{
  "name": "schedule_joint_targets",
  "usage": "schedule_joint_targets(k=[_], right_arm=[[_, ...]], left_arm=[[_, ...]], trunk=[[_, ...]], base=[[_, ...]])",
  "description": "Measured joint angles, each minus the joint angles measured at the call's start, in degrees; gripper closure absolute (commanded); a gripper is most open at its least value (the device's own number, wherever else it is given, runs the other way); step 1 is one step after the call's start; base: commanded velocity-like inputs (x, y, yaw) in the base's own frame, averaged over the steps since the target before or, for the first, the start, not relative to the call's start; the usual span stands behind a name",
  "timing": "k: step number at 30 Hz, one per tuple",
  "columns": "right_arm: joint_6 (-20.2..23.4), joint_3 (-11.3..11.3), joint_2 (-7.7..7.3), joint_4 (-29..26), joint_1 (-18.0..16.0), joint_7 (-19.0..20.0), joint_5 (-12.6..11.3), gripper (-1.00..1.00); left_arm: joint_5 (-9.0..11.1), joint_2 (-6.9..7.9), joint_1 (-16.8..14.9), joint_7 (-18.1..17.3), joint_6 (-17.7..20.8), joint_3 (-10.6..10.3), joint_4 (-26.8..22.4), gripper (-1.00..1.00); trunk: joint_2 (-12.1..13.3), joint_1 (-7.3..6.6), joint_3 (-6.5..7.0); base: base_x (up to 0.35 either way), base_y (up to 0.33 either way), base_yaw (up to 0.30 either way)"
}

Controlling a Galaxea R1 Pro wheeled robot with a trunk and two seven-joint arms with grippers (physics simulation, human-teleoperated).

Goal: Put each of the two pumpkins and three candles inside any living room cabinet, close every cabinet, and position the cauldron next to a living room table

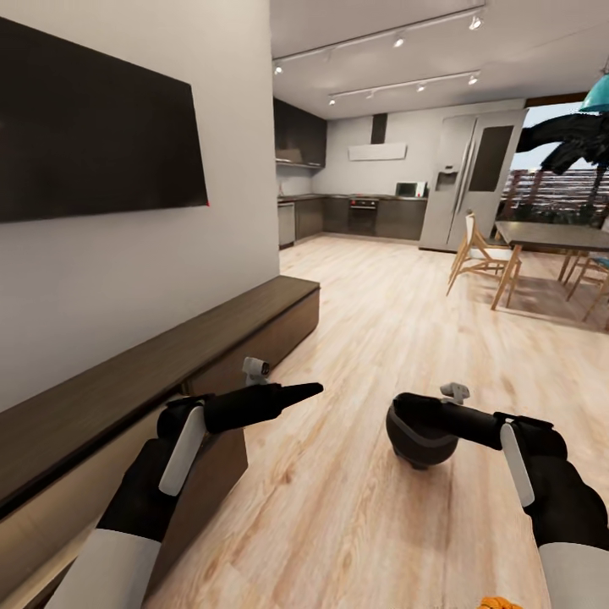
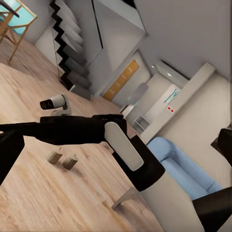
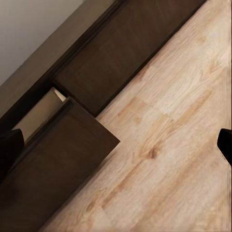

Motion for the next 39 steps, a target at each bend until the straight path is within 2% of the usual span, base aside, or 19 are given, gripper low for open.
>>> schedule_joint_targets(k=[28,39], right_arm=[[-0.28,0.0,0.0,0.07,0.0,0.0,0.01,-1.0],[-0.28,0.06,0.0,0.41,0.0,0.0,-0.15,-1.0]], left_arm=[[0.0,0.08,0.0,0.0,0.01,0.09,-0.11,-1.0],[-0.01,0.08,0.01,0.0,-0.01,0.18,-0.11,-1.0]], trunk=[[0.0,0.0,2.03],[0.0,0.0,1.81]], base=[[0.0,0.0,-0.217],[0.0,0.0,-0.079]])
